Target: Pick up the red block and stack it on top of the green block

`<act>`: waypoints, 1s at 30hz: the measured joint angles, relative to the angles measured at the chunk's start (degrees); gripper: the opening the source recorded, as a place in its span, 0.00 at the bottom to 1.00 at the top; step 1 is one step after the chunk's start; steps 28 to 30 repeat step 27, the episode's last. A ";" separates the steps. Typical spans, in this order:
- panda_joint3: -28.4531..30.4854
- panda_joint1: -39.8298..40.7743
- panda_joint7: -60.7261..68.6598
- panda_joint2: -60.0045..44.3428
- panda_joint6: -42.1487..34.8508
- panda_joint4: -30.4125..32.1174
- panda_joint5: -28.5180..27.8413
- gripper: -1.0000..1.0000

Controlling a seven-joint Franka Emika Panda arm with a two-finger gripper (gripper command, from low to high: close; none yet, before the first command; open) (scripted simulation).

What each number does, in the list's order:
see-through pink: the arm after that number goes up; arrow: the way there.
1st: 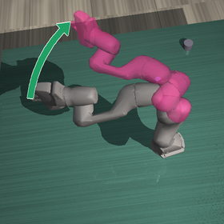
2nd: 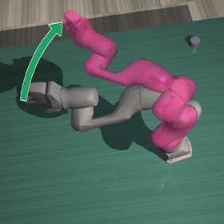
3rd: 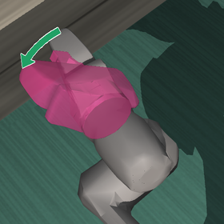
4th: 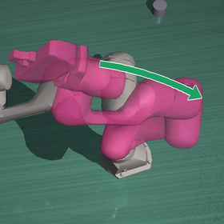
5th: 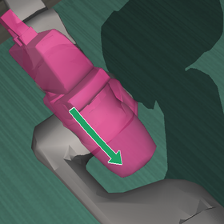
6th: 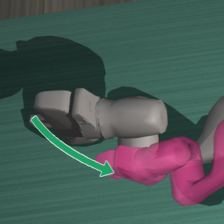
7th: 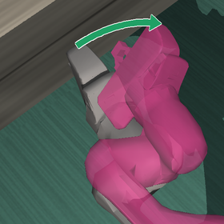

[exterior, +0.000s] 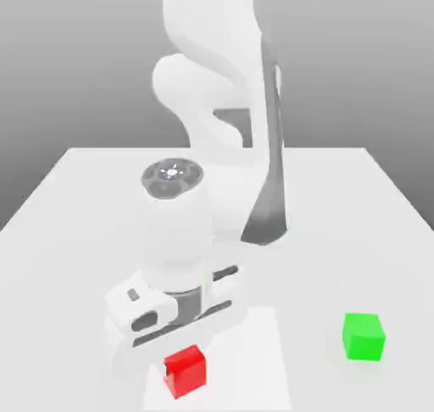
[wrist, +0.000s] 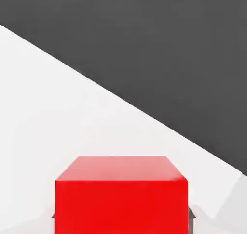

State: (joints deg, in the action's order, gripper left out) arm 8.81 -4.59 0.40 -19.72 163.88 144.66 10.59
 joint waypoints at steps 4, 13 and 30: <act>2.39 -1.56 -2.98 6.93 -5.62 1.15 -4.05 0.00; -7.40 -10.28 12.87 14.27 -11.19 2.90 -9.19 0.00; -13.49 -21.37 29.10 7.82 -4.16 3.32 -13.37 1.00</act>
